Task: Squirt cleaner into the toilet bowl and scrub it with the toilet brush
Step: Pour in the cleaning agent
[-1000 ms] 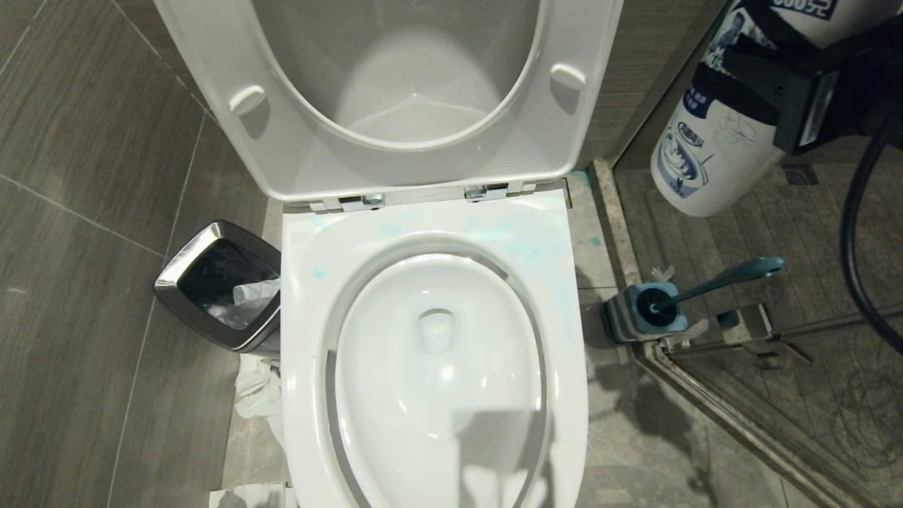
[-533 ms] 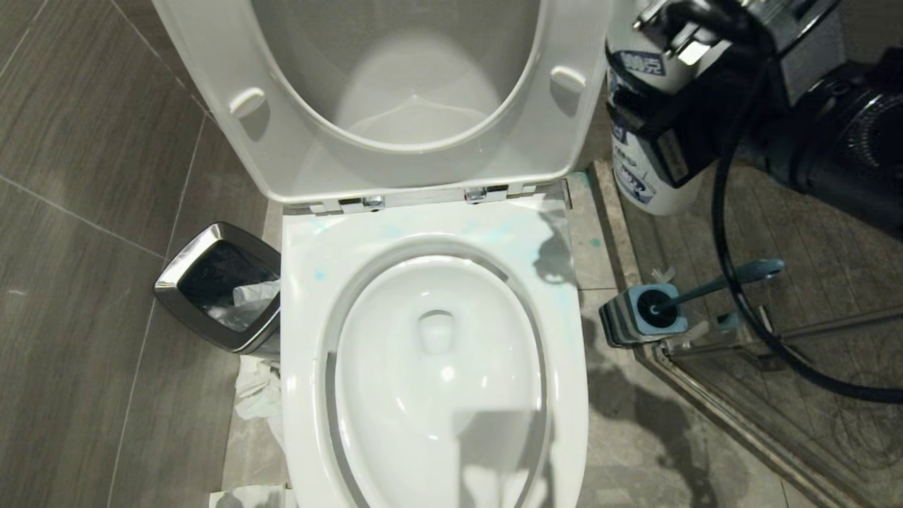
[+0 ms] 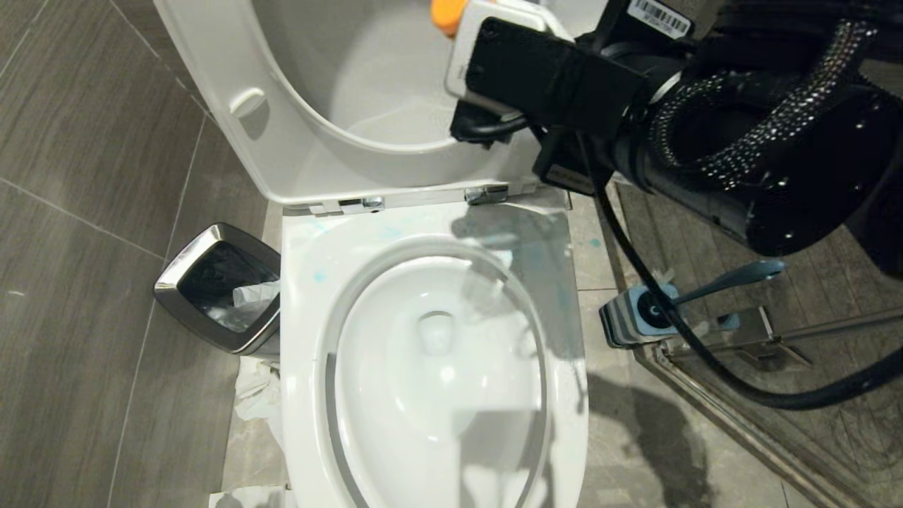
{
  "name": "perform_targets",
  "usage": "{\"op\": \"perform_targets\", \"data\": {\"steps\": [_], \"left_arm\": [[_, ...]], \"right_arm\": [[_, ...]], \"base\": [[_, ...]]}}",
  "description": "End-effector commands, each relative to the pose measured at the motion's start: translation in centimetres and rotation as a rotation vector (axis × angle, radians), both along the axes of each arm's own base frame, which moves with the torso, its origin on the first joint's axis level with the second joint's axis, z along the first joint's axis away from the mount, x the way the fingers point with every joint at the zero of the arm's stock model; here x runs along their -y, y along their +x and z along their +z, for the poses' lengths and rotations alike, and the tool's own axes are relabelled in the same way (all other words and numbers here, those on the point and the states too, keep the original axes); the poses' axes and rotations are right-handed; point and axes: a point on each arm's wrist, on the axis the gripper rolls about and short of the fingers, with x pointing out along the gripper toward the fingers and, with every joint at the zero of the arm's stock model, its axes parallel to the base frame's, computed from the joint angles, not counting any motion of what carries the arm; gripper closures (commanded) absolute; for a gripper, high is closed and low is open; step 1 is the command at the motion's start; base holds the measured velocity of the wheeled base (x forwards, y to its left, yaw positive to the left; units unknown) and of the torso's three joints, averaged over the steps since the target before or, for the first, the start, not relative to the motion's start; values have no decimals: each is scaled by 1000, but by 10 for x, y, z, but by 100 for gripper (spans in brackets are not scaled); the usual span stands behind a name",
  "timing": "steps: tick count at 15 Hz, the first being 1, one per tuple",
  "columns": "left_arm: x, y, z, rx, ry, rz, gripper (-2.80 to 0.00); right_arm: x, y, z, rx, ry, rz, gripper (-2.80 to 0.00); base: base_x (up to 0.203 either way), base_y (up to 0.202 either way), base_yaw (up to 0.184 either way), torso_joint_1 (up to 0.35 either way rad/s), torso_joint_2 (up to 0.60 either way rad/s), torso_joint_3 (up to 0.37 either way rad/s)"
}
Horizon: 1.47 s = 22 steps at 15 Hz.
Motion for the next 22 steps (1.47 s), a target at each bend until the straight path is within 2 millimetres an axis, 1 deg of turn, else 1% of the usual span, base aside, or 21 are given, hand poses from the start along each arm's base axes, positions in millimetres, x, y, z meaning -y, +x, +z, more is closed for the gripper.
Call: {"op": "perform_targets", "data": {"steps": [1, 3, 5, 8, 12, 16, 19, 22], "left_arm": [[0, 0, 0, 0, -1, 0, 0], [0, 0, 0, 0, -1, 1, 0], [0, 0, 0, 0, -1, 1, 0], [0, 0, 0, 0, -1, 1, 0], [0, 0, 0, 0, -1, 1, 0], [0, 0, 0, 0, -1, 1, 0], [0, 0, 0, 0, -1, 1, 0], [0, 0, 0, 0, -1, 1, 0]], "right_arm": [[-23, -13, -11, -13, -83, -4, 0], [-30, -29, -19, -28, -132, 7, 0], [-23, -46, -27, -33, -268, -46, 0], [-16, -66, -35, -52, -443, -191, 0], [-17, -67, -41, -55, -589, -250, 0], [-30, -74, -53, -103, -699, -393, 0], [-43, -69, -67, -118, -774, -425, 0], [-52, -66, -82, -145, -885, -490, 0]], "base": [[0, 0, 0, 0, 0, 0], [0, 0, 0, 0, 0, 0], [0, 0, 0, 0, 0, 0], [0, 0, 0, 0, 0, 0], [0, 0, 0, 0, 0, 0], [0, 0, 0, 0, 0, 0], [0, 0, 0, 0, 0, 0], [0, 0, 0, 0, 0, 0]]}}
